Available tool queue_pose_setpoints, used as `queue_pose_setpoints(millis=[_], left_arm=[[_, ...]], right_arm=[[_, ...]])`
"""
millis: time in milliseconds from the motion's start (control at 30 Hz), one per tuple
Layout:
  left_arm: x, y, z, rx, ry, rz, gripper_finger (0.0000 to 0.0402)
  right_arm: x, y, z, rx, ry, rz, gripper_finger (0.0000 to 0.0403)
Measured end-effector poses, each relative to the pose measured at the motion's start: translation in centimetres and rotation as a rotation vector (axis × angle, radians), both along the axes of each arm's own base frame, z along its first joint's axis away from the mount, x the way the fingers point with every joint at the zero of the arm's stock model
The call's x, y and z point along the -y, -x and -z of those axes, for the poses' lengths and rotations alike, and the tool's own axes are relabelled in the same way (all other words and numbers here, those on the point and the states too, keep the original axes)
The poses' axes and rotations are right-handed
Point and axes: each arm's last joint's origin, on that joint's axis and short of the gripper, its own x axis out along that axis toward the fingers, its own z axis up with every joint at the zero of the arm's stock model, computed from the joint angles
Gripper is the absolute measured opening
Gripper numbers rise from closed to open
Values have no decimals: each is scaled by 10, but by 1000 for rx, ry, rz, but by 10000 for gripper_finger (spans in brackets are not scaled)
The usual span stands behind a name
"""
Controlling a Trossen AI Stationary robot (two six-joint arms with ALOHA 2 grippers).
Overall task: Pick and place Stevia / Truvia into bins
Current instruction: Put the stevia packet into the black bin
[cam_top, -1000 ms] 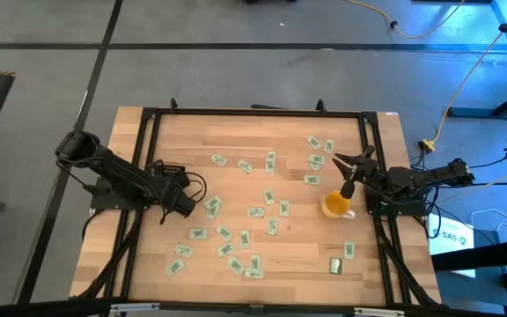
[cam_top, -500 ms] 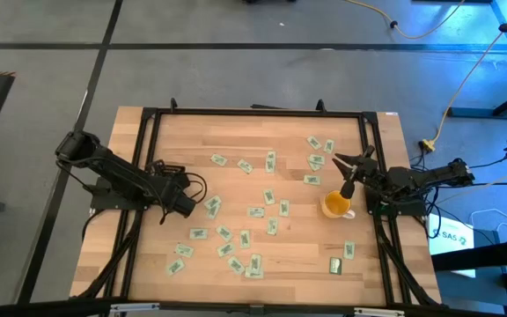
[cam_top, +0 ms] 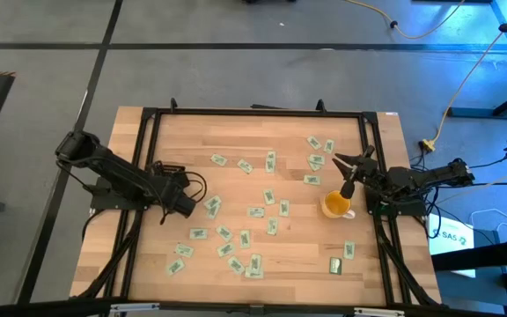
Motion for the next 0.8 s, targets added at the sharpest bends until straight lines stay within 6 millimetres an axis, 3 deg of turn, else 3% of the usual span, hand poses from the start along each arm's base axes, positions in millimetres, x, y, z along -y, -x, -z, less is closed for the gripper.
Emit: queue_pose_setpoints(millis=[300,500,633,800], left_arm=[[12,-35,-31,155,103,155,63],[26,-59,-26,308,382,397,61],[33,-69,-22,396,479,575,61],[37,-68,-20,386,520,591,62]], right_arm=[[0,0,0,0,0,-1,90],[0,0,0,-1,1,0,90],[0,0,0,-1,1,0,90],[0,0,0,-1,1,-1,90]])
